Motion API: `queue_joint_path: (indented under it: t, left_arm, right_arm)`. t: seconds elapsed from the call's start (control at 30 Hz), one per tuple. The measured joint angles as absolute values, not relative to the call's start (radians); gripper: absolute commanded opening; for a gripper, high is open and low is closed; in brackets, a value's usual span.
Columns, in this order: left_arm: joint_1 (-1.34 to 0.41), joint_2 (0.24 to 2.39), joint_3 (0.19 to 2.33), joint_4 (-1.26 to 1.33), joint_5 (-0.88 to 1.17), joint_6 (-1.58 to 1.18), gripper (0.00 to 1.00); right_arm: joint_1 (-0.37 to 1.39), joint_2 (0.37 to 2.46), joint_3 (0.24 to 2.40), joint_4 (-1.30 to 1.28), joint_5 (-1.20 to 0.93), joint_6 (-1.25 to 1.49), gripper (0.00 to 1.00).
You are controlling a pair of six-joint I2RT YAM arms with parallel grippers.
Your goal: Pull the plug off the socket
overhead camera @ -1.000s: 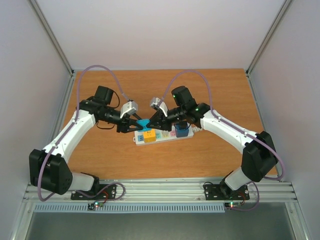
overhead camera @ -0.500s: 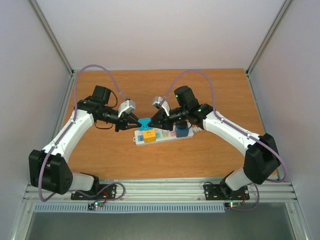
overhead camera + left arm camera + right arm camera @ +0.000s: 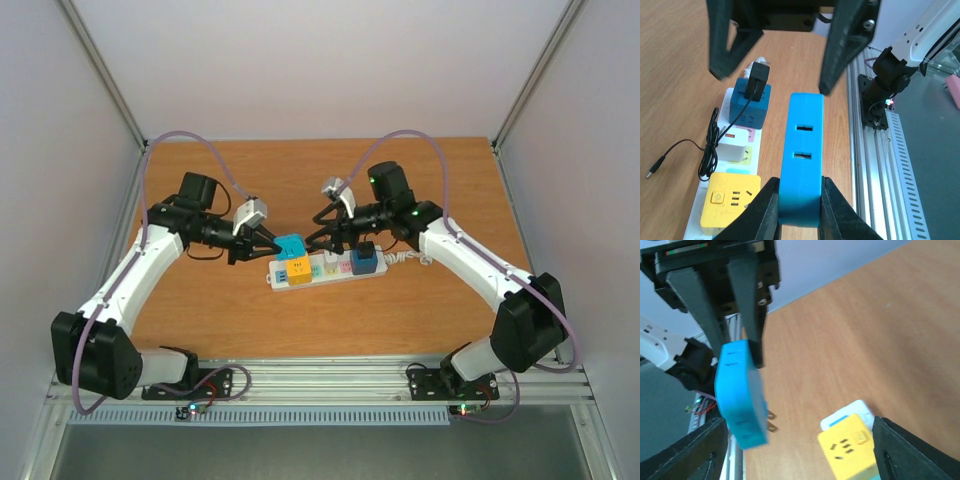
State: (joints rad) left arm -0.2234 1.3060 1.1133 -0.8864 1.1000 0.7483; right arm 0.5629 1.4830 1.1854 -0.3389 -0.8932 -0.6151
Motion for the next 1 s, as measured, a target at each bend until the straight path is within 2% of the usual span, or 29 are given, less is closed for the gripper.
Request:
queue_joint_path:
  t: [0.07,0.23,0.63,1.0]
  left_arm:
    - [-0.216,1.304,1.119,-0.888,1.115,0.747,0.01]
    - [-0.197,1.3,1.139,-0.888,1.169,0.735,0.01]
    - [-0.197,1.267,1.102,-0.699,1.322,0.52,0.01]
    - [-0.197,1.262,1.044,-0.564,1.396,0.371,0.01]
  right_arm:
    - [0.524,1.475,1.185,-0.333,-0.9,-0.604,0.88]
    - [0.472,1.475,1.186,-0.294,-0.871,-0.598,0.89]
    - [0.511,1.506,1.128,-0.098,-0.874,-0.508,0.88]
    - [0.564,1.508,1.121,-0.121,-0.953,-0.55,0.87]
